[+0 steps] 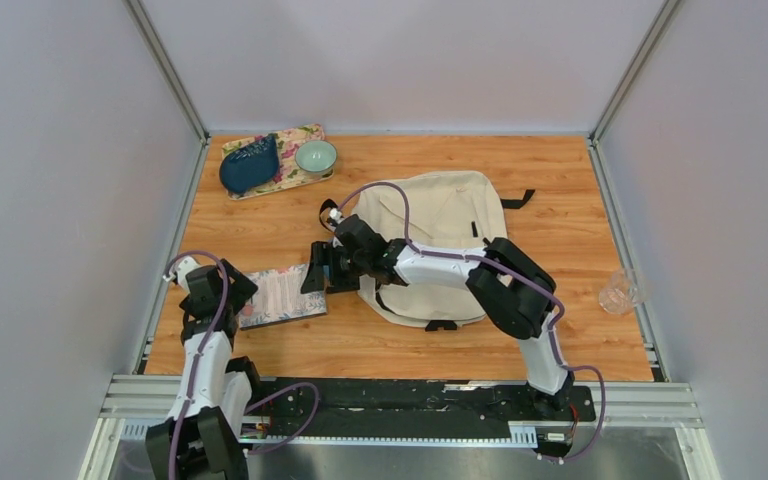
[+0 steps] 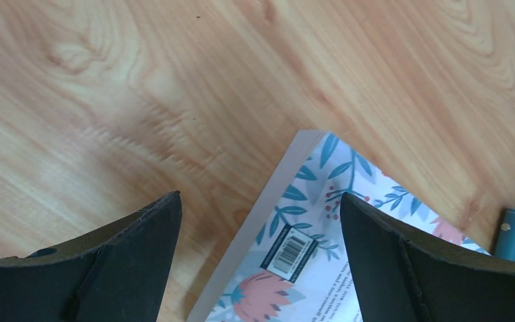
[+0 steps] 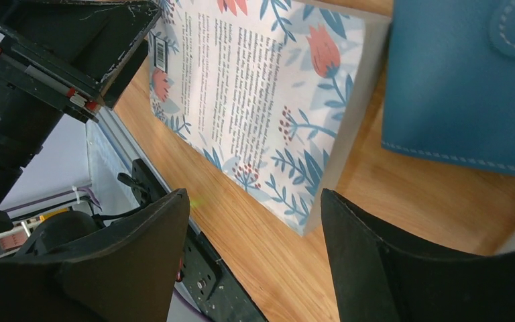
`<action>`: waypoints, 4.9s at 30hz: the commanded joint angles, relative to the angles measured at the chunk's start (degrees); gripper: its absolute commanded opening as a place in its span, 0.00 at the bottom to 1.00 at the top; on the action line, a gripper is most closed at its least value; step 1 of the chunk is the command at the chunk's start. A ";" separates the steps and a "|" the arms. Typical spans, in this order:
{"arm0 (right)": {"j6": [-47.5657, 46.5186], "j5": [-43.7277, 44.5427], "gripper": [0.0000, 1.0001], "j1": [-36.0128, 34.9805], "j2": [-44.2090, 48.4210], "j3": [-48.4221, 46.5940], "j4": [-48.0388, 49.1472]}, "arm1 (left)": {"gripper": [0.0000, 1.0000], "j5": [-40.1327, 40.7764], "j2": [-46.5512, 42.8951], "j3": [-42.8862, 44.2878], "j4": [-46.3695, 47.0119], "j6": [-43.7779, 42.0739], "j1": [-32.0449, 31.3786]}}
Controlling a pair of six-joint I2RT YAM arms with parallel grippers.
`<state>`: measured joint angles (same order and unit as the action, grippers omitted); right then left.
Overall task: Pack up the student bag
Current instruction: Pick up the book from the center of the board.
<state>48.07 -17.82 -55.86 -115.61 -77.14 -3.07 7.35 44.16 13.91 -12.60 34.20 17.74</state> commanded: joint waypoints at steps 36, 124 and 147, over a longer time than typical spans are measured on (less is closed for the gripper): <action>10.20 -13.20 0.46 -0.75 -9.01 -6.61 21.61 | 0.40 -17.28 2.60 -3.01 10.93 3.25 0.55; 18.72 -2.12 0.00 11.12 59.80 44.89 27.24 | 0.82 -22.47 12.17 2.35 62.69 24.07 -43.22; 14.76 10.24 0.84 11.03 65.68 46.37 4.58 | 0.00 -20.36 8.31 -3.19 67.71 22.84 -44.10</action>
<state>63.90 -14.85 -44.51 -55.83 -30.13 8.08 -13.74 53.58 10.57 49.34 59.20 -26.52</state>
